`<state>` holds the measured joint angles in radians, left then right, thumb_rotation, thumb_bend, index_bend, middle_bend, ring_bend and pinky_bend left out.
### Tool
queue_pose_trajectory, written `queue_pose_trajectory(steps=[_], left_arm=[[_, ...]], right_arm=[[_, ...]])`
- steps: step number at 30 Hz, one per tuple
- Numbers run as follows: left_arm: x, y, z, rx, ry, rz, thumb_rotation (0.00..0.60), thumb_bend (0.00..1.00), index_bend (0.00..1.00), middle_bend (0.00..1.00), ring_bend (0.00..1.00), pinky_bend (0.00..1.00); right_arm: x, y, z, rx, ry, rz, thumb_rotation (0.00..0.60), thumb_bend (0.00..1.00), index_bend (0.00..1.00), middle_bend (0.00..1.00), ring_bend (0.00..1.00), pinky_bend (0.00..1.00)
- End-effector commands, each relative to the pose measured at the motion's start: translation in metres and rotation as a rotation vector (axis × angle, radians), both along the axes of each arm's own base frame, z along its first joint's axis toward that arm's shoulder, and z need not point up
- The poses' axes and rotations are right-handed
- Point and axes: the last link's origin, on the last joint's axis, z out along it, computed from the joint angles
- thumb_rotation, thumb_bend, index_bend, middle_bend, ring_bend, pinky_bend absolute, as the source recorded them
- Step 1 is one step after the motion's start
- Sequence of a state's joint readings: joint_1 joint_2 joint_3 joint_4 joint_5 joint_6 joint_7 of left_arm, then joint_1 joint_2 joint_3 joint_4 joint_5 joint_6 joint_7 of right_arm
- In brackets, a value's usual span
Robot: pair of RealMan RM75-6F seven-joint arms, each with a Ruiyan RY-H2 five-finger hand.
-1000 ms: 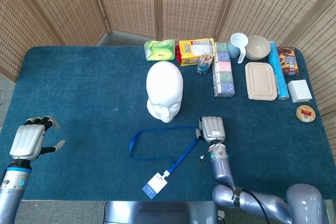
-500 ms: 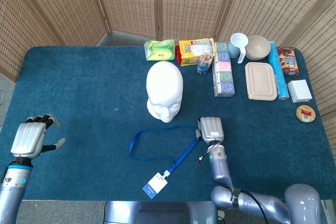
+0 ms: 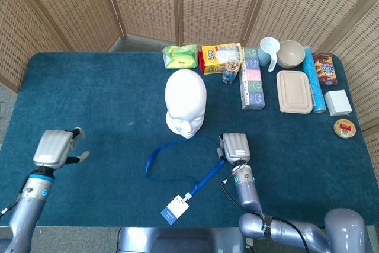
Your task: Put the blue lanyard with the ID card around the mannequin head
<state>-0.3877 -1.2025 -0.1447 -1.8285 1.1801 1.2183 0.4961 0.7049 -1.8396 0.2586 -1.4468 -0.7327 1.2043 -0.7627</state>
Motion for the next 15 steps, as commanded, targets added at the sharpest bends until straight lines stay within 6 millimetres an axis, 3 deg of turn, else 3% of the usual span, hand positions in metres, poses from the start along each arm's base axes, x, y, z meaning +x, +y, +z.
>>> queue_pose_trajectory(steps=[1,3,8,15], left_arm=[[0.022,0.018,-0.026,-0.070,0.017,-0.042,0.509,0.21,0.48,0.89,0.89,0.81],[0.033,0.024,-0.038,-0.096,0.028,-0.059,0.508,0.21,0.48,0.97,0.98,0.88],[0.051,0.034,-0.057,-0.124,0.029,-0.057,0.505,0.21,0.49,1.00,1.00,0.99],[0.075,0.039,-0.080,-0.177,0.006,0.002,0.506,0.23,0.50,1.00,1.00,1.00]], right_arm=[[0.004,0.004,0.001,0.005,-0.011,0.015,0.543,0.51,0.61,1.00,1.00,1.00],[0.005,0.005,0.002,0.008,-0.015,0.021,0.544,0.51,0.61,1.00,1.00,1.00],[0.007,0.009,0.003,0.019,-0.019,0.032,0.544,0.51,0.61,1.00,1.00,1.00],[0.005,0.011,0.002,0.029,-0.024,0.030,0.544,0.51,0.61,1.00,1.00,1.00]])
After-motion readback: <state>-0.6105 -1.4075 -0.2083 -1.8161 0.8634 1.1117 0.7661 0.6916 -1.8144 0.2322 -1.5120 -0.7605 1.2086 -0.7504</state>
